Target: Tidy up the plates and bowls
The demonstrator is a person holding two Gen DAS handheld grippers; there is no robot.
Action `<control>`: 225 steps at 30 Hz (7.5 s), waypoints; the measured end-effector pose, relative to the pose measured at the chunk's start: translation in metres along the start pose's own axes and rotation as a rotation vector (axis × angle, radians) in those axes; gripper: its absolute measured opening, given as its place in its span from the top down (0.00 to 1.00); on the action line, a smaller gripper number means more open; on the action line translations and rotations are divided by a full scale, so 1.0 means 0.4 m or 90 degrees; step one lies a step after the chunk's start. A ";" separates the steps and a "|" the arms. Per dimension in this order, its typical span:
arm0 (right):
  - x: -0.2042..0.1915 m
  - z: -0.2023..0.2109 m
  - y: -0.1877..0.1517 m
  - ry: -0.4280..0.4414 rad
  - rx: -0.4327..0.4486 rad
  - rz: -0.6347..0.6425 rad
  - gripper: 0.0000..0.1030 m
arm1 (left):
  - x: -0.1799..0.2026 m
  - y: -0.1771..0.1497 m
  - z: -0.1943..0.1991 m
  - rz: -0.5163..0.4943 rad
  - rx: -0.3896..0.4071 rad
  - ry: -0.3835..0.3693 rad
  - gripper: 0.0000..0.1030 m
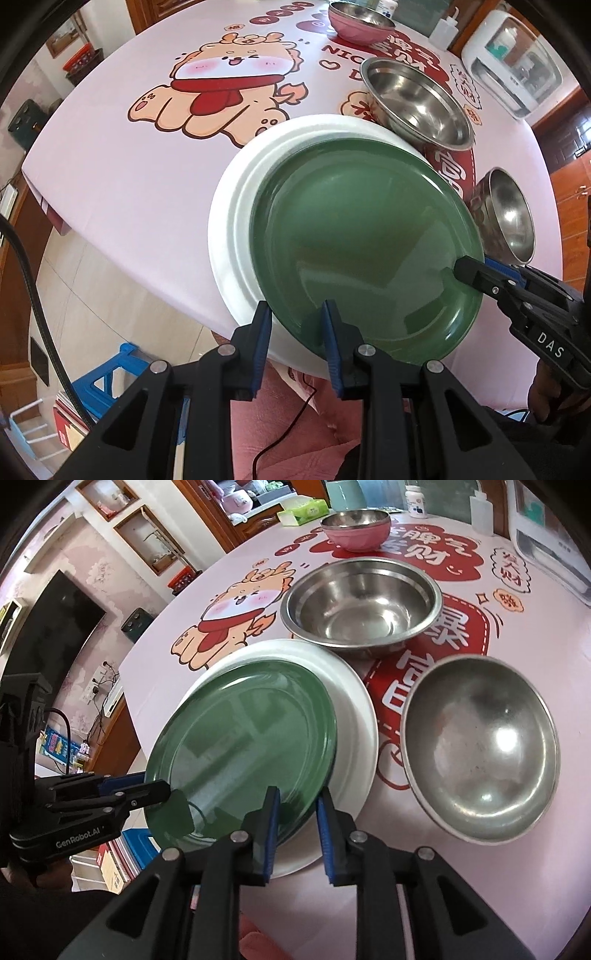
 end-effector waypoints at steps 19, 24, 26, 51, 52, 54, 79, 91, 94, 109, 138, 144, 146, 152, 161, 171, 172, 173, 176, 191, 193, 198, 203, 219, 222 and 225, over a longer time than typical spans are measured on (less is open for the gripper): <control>-0.034 0.014 0.011 -0.012 -0.002 0.025 0.44 | -0.010 0.016 0.020 -0.009 0.028 0.015 0.74; -0.048 0.032 0.027 -0.017 0.024 0.020 0.40 | -0.015 0.050 0.050 -0.018 0.070 -0.007 0.68; -0.055 0.036 0.032 -0.029 0.035 0.013 0.39 | -0.017 0.066 0.054 -0.027 0.076 -0.011 0.68; -0.184 0.037 0.060 -0.188 0.278 -0.278 0.39 | -0.151 0.281 0.143 -0.285 0.160 -0.137 0.52; -0.189 0.035 0.055 -0.194 0.289 -0.288 0.39 | -0.157 0.287 0.142 -0.299 0.163 -0.145 0.51; -0.199 0.030 0.044 -0.214 0.314 -0.311 0.39 | -0.165 0.296 0.138 -0.324 0.168 -0.159 0.51; -0.221 0.092 0.038 -0.280 0.432 -0.373 0.39 | -0.092 0.407 0.179 -0.412 0.212 -0.193 0.42; -0.122 0.074 0.100 -0.245 0.405 -0.391 0.39 | 0.025 0.488 0.111 -0.412 0.177 -0.204 0.42; -0.092 0.061 0.111 -0.230 0.394 -0.400 0.39 | 0.060 0.494 0.077 -0.414 0.162 -0.203 0.42; 0.018 0.001 0.154 -0.190 0.355 -0.423 0.41 | 0.175 0.535 -0.076 -0.385 0.102 -0.210 0.42; 0.110 -0.029 0.162 -0.193 0.340 -0.464 0.83 | 0.206 0.570 -0.193 -0.335 0.028 -0.194 0.85; 0.106 -0.021 0.158 -0.191 0.350 -0.464 0.84 | 0.203 0.566 -0.178 -0.335 0.036 -0.206 0.85; 0.102 -0.020 0.160 -0.189 0.352 -0.461 0.84 | 0.201 0.567 -0.173 -0.335 0.038 -0.209 0.85; 0.080 -0.011 0.168 -0.189 0.361 -0.442 0.84 | 0.182 0.566 -0.144 -0.330 0.058 -0.216 0.85; 0.019 0.002 0.186 -0.191 0.369 -0.392 0.84 | 0.116 0.553 -0.088 -0.311 0.092 -0.215 0.84; -0.093 0.001 0.220 -0.176 0.369 -0.316 0.83 | -0.008 0.531 -0.007 -0.276 0.138 -0.206 0.84; -0.108 0.000 0.223 -0.175 0.368 -0.307 0.83 | -0.025 0.526 0.001 -0.270 0.142 -0.205 0.84; -0.117 0.000 0.225 -0.174 0.368 -0.301 0.83 | -0.040 0.523 0.009 -0.266 0.145 -0.205 0.83; -0.156 -0.003 0.231 -0.172 0.366 -0.277 0.83 | -0.079 0.512 0.026 -0.255 0.153 -0.203 0.83; -0.335 -0.054 0.225 -0.159 0.325 -0.165 0.83 | -0.288 0.404 0.077 -0.193 0.166 -0.178 0.82; -0.354 -0.064 0.218 -0.160 0.317 -0.155 0.83 | -0.310 0.386 0.075 -0.184 0.162 -0.174 0.82; -0.395 -0.096 0.193 -0.159 0.287 -0.133 0.83 | -0.365 0.337 0.061 -0.163 0.145 -0.163 0.82; -0.433 -0.140 0.169 -0.153 0.253 -0.119 0.81 | -0.411 0.300 0.041 -0.147 0.131 -0.149 0.82; -0.456 -0.272 0.147 -0.128 0.155 -0.103 0.77 | -0.483 0.266 -0.072 -0.109 0.072 -0.090 0.82; -0.447 -0.282 0.151 -0.127 0.143 -0.108 0.77 | -0.479 0.274 -0.095 -0.113 0.058 -0.084 0.82; -0.436 -0.292 0.160 -0.129 0.133 -0.110 0.76 | -0.474 0.285 -0.109 -0.117 0.051 -0.082 0.82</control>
Point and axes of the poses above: each gripper's, at about its wrist camera, not at the fingertips, and z roughly against the way its jaws point, x to its right, y to its top, the point moved 2 cm from there along -z, roughly the way its jaws point, and after that the axes turned 8 degrees about y, right-handed, at the moved point
